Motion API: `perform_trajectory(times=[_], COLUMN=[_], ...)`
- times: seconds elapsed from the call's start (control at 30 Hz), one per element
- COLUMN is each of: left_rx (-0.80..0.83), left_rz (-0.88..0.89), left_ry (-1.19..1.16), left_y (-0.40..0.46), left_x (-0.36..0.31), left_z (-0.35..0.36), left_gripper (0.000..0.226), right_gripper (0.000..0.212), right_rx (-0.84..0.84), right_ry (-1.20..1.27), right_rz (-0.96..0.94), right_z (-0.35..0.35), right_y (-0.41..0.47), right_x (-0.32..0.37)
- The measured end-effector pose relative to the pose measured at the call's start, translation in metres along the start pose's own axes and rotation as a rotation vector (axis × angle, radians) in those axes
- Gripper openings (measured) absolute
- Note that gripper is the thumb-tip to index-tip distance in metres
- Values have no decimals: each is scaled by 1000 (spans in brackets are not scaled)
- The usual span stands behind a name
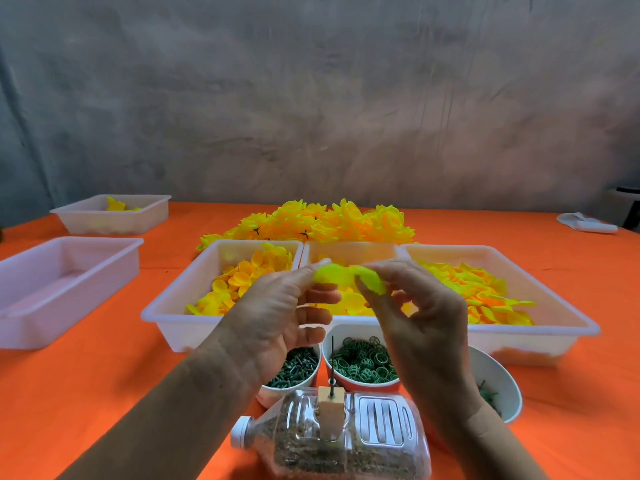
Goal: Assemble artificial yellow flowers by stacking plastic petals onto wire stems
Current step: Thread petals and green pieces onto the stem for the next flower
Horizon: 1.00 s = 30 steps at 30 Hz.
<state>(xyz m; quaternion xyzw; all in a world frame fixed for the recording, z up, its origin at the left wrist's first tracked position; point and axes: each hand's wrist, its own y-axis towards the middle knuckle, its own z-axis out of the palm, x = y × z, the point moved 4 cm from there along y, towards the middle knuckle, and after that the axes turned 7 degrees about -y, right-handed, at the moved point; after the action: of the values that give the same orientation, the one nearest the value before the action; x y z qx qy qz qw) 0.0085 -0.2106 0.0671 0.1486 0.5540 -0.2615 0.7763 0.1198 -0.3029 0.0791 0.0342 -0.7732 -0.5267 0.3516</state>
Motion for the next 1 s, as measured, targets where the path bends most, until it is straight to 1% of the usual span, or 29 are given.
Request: perform_trajectory(times=[0.07,0.13,0.17,0.23,0.27,0.3,0.4,0.43,0.5,0.57,0.7,0.73,0.87,1.0], left_rx=[-50,-57,-29,64,94,99,41,25,13,15,27,24,10,3], left_rz=[121,254,286,288,293,313,383,388,391,391,383,384,389,362], left_ry=[98,163,177,194,215,240,216,197,167,152,142,134,144,196], left_y=[1,0,0,-3,-4,-5,-2,-2,-1,-2,-1,-1,-1,2], left_x=[-5,-12,-15,-19,-19,-19,-18,-17,-16,-16,-15,-15,-14,-12], left_z=[-3,-2,0,5,7,8,5,4,2,3,3,2,1,-3], left_gripper=[30,44,49,55,54,48,12,6,9,10,9,11,11,10], right_gripper=[7,15,19,24,24,24,27,30,38,44,46,43,18,18], right_rx=[18,52,67,103,122,138,162,168,185,208,237,243,286,279], right_ry=[189,247,251,284,311,334,393,427,493,522,528,531,539,473], right_rz=[166,258,287,350,388,425,553,612,726,803,850,846,784,739], right_z=[4,6,7,9,10,10,10,9,9,9,9,8,10,14], right_y=[3,6,8,11,12,12,10,9,7,6,3,2,1,-1], right_x=[-5,-8,-9,-8,-8,-8,-12,-14,-15,-16,-20,-20,-21,-24])
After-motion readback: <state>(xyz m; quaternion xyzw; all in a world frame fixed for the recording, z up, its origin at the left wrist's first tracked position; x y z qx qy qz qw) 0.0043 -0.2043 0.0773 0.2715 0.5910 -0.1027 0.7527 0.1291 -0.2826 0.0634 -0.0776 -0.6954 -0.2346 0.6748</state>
